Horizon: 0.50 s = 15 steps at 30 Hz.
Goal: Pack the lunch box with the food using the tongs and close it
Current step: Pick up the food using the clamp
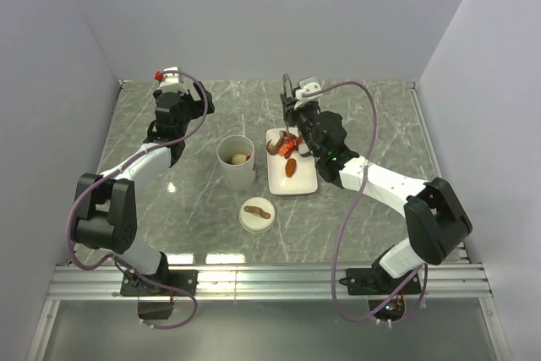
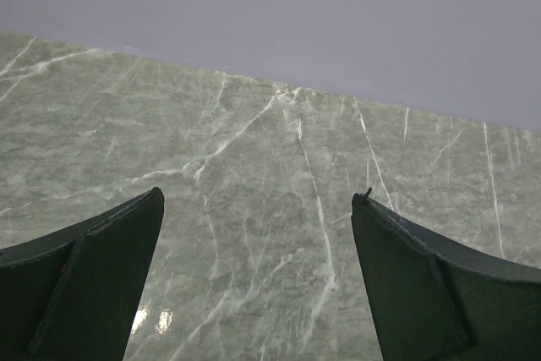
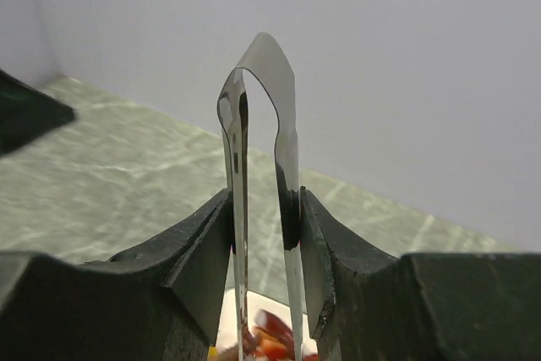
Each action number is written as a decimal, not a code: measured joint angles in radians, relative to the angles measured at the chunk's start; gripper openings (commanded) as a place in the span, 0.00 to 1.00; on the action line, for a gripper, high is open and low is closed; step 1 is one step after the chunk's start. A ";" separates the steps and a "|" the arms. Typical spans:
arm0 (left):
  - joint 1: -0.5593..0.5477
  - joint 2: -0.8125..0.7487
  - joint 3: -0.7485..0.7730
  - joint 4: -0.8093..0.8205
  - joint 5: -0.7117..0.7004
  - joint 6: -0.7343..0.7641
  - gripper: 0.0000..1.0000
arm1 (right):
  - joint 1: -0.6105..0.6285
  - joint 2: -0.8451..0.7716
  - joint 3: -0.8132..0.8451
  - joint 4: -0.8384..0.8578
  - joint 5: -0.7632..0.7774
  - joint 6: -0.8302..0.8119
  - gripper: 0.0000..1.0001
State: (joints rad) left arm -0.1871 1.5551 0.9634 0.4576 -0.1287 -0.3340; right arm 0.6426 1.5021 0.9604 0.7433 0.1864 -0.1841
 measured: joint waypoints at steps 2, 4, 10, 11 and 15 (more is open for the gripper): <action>0.000 0.000 0.000 0.000 0.000 0.000 0.99 | 0.000 0.018 0.000 -0.003 0.039 -0.014 0.43; 0.000 0.000 0.002 0.000 0.000 0.000 0.99 | 0.000 0.031 0.000 -0.004 0.076 -0.027 0.43; 0.000 0.000 0.002 0.000 0.000 0.000 0.99 | 0.000 0.049 0.000 -0.003 0.147 -0.050 0.44; 0.000 0.000 0.002 0.000 0.000 0.000 0.99 | 0.000 0.049 0.000 -0.003 0.154 -0.051 0.44; 0.000 0.000 0.002 0.000 0.000 0.000 0.99 | 0.000 0.056 -0.001 0.005 0.175 -0.061 0.46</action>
State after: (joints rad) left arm -0.1871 1.5551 0.9653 0.4580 -0.1284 -0.3344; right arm 0.6426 1.5585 0.9592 0.7479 0.3618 -0.2447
